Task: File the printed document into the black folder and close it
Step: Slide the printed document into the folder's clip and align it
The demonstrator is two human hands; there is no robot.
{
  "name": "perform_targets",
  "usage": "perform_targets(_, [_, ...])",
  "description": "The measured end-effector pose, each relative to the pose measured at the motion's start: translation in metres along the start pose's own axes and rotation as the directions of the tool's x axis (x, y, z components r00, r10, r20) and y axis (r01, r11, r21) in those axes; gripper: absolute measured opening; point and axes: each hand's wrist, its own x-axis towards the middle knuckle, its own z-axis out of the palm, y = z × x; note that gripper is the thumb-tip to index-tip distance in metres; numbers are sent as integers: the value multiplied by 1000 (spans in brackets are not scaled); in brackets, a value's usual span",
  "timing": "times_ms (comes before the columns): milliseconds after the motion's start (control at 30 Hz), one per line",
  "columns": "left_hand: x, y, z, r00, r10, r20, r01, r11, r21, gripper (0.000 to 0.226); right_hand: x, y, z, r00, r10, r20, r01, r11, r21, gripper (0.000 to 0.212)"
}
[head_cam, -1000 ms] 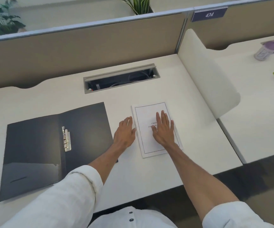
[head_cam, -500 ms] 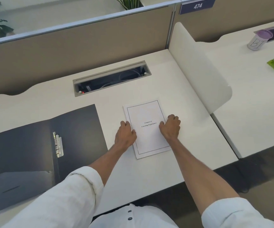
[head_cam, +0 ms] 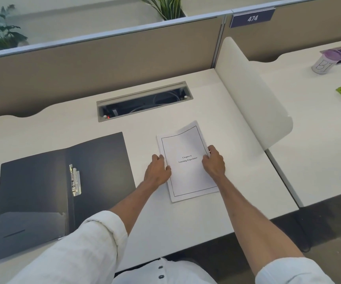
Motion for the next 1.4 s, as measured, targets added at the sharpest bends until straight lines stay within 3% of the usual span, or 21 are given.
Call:
perform_targets(100, [-3,-12,-4,1000,21,-11,-22,998,-59,32,-8,-3,-1,998,-22,-59,23,1000,15,26])
perform_targets(167, [-7,-22,-6,998,27,-58,-32,995,-98,44,-15,-6,0,996,-36,-80,41,997,65,20])
perform_targets(233, [-10,-32,-11,992,-36,-123,5,969,-246,57,-22,-9,3,995,-54,-87,66,988,141,16])
perform_targets(367, [-13,-56,-26,959,-254,-128,127,785,-607,56,-36,-19,14,993,-92,-69,109,943,313,12])
perform_targets(467, [-22,-79,-37,970,-237,-47,123,652,-749,43,-45,-36,28,994,-105,-6,98,905,413,12])
perform_targets(633, [-46,-124,-54,940,-313,-133,115,662,-741,30,-64,-72,68,989,-129,78,80,889,450,12])
perform_targets(800, [-71,-178,-69,872,-447,-201,158,643,-749,35,-90,-102,118,981,-125,145,47,891,451,16])
perform_targets(1067, [-102,-248,-71,804,-576,-148,177,470,-865,28,-119,-129,178,976,-94,197,8,917,399,20])
perform_targets(1133, [-108,-260,-72,796,-579,-176,188,514,-837,28,-122,-137,189,976,-85,203,0,923,384,22])
perform_targets(1267, [-121,-280,-71,759,-566,-322,245,707,-664,36,-124,-149,208,972,-85,217,-3,927,376,25])
perform_targets(1400, [-130,-289,-65,802,-454,-388,247,844,-476,33,-125,-157,222,970,-79,232,-13,928,371,26])
